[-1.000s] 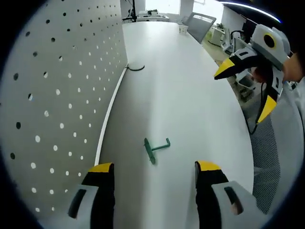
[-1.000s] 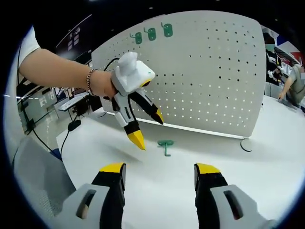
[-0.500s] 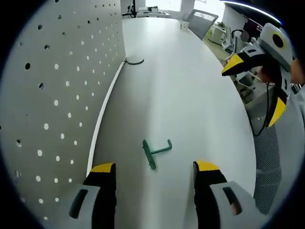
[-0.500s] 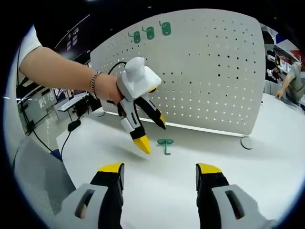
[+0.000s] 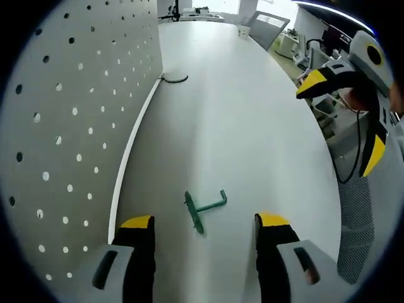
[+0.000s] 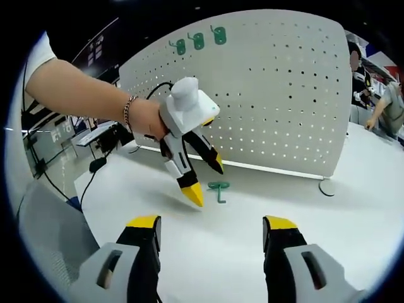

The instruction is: Insert the hook assembly into the mounting plate slot until the hook locks in place.

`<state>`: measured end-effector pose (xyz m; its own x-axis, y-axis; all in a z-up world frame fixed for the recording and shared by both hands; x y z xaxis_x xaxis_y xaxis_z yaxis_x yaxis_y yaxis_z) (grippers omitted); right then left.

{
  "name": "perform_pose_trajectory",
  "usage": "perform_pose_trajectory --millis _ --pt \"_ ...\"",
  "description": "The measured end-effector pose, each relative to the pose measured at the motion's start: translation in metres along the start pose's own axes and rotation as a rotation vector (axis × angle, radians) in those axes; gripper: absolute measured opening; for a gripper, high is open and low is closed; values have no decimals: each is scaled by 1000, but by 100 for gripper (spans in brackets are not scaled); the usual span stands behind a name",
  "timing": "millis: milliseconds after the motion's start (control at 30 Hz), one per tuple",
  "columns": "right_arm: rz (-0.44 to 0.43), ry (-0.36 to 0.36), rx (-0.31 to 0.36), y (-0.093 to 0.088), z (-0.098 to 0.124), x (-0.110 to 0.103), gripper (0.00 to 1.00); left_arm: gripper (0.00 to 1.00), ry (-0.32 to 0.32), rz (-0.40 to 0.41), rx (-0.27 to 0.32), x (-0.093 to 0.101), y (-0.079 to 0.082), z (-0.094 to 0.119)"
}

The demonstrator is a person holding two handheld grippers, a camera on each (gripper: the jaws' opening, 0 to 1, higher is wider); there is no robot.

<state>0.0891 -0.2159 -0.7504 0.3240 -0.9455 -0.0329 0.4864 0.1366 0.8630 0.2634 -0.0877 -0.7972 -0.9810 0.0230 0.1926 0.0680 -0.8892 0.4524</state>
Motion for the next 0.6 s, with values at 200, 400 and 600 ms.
perform_pose_trajectory --millis 200,400,600 --pt "-2 0 1 0 -1 0 69 66 -4 -3 -3 0 0 -3" --pt "-9 -3 3 0 -1 1 69 65 -4 -15 -13 1 0 -6" --pt "-15 -17 13 2 1 3 66 59 29 -33 -19 0 -1 -6"
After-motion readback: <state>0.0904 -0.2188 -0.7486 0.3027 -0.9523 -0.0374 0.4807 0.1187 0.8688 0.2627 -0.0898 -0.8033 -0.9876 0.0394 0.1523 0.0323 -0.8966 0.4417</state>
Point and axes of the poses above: the point that each gripper's makers call its tool centre point, and the gripper's own axes: z roughly backward along the fingers, x roughly to its right, y roughly out of its top, the point moved 9 cm from there along z, roughly backward along the fingers, and after that the axes turned 9 degrees about -y, right-handed, at the moved point
